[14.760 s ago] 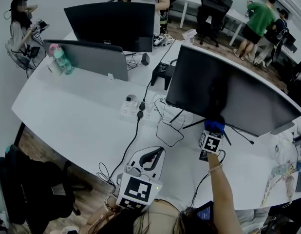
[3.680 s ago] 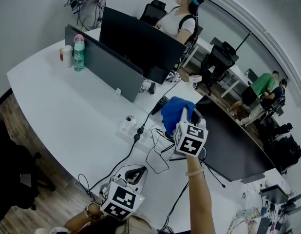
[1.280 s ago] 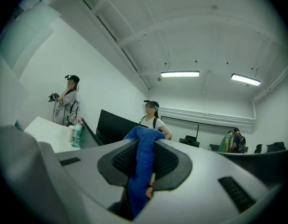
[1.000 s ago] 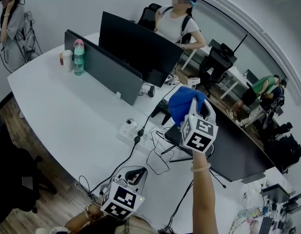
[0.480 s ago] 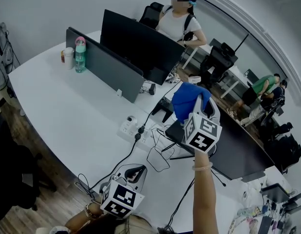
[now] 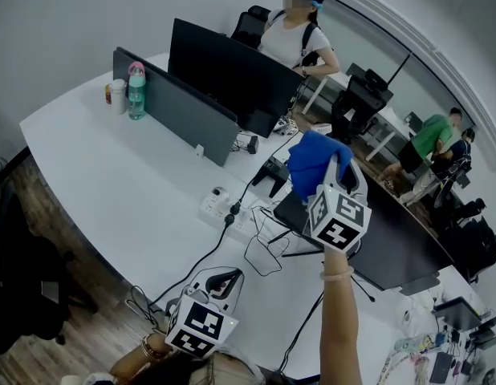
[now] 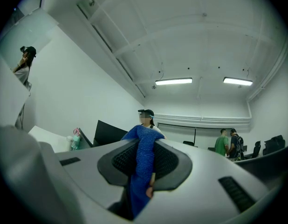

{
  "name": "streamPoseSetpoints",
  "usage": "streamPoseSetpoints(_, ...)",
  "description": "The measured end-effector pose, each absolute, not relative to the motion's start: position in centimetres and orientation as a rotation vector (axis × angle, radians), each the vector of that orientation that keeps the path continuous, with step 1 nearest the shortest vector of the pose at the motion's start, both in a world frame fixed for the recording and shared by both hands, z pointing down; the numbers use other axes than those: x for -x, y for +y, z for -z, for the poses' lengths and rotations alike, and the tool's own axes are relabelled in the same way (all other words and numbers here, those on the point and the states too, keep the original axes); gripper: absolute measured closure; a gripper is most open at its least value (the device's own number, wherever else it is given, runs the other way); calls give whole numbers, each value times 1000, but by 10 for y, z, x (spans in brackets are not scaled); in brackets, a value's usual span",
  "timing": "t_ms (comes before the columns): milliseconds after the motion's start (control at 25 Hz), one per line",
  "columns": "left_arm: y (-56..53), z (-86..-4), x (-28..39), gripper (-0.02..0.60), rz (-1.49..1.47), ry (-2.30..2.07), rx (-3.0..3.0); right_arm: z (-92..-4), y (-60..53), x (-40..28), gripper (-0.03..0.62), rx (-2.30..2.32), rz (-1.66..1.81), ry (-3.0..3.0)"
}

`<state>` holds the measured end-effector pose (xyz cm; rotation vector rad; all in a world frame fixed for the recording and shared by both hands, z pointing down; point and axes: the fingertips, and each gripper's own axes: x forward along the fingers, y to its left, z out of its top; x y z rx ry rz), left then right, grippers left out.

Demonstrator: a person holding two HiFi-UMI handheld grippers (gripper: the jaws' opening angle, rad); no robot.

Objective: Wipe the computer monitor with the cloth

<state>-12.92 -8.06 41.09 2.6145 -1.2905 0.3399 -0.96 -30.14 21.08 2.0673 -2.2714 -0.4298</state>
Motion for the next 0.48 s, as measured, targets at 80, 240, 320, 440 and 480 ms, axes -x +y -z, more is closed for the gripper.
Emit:
streamPoseSetpoints(80,-75,-409,129,572,-340,-1302,-2605,-209,-293,8,522,-2063,442,-2284)
streamPoseSetpoints(240,-64,-412,129,572,-362,-1328,-2588,-208,-280,3,522,-2068,414,-2321)
streamPoseSetpoints(320,-57,-412,130,572,-369,-1340,-2575,-209,-272,2,522,-2061,401,-2334)
streamPoseSetpoints(440,-50,-409,130,572,-378,-1366,-2574,-212,-257,-2,522,-2046,384,-2356)
streamPoseSetpoints(480,-48,-408,129,572,-380,-1375,-2578,-214,-253,-4,522,-2042,376,-2364)
